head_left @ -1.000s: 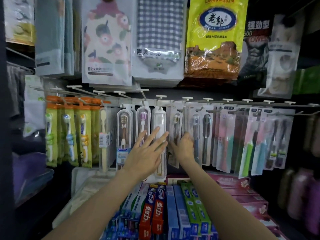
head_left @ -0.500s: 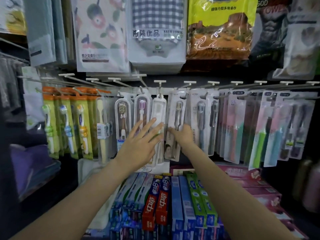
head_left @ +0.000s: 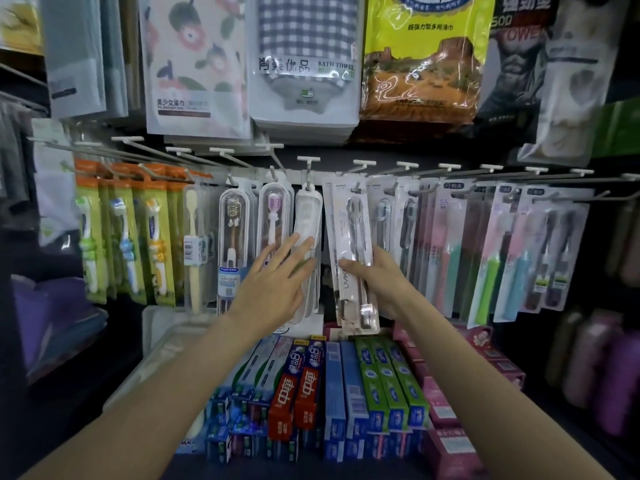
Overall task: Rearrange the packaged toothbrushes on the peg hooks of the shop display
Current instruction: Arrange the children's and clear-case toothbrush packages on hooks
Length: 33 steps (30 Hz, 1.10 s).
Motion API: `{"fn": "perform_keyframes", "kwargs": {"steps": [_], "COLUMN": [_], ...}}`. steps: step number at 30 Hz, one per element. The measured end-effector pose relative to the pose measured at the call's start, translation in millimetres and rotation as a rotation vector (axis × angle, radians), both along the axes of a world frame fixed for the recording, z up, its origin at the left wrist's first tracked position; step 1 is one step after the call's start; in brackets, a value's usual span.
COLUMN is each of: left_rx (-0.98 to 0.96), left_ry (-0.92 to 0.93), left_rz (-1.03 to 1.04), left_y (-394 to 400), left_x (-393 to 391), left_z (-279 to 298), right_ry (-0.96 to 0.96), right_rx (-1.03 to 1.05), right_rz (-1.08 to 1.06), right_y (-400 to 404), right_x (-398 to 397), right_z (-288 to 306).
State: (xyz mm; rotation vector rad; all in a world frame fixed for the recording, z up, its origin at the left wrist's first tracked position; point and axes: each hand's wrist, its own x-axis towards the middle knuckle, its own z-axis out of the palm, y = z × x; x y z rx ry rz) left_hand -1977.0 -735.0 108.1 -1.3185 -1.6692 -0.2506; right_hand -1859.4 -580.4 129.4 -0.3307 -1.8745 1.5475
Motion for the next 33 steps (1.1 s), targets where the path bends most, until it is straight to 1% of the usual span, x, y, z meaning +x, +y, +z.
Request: {"fn": "perform_keyframes", "kwargs": {"steps": [2, 5, 7, 9, 13, 18, 21, 25, 28, 33], "left_rx": [0.028, 0.044, 0.055, 0.036, -0.031, -0.093, -0.120, -0.132, -0.122, -0.075], "left_ry": [-0.063, -0.221, -0.333, -0.413, -0.508, -0.487, -0.482, -0.473, -0.467, -0.457], "left_rz": [-0.008, -0.085, -0.134, -0.167, -0.237, -0.209, -0.168, -0.138, -0.152, -0.128], "left_y": [2.2, 3.6, 5.7, 9.5, 12.3, 5.9, 3.0, -2.6, -8.8, -19.3], "left_x": [8.5, 29.6, 42.5, 48.8, 54.7, 49.0, 46.9, 46.8, 46.0, 44.8], "left_z": [1.1, 8.1, 10.9, 10.0, 4.1, -12.2, -20.2, -27.5, -30.2, -27.7], "right_ry": [0.016, 0.068, 0.102, 0.109, 0.092, 0.061, 0.043, -0.055, -0.124, -0.208], "right_rx": [0.006, 0.003, 0.003, 0.013, 0.090, 0.226, 0.240, 0.257, 0.236, 0.350], "right_rz": [-0.039, -0.168, -0.209, -0.223, -0.191, -0.244, -0.225, -0.267, -0.305, -0.394], "right_y": [-5.6, -9.7, -17.7, -25.4, -32.6, -32.3, -27.2, -26.3, -26.6, -31.8], "right_x": [1.9, 4.2, 5.1, 5.7, 13.6, 23.7, 28.5, 30.3, 27.8, 30.4], "right_z": [0.6, -7.0, -11.9, -15.1, -23.4, -32.8, -39.5, -45.7, -48.3, -39.7]}}
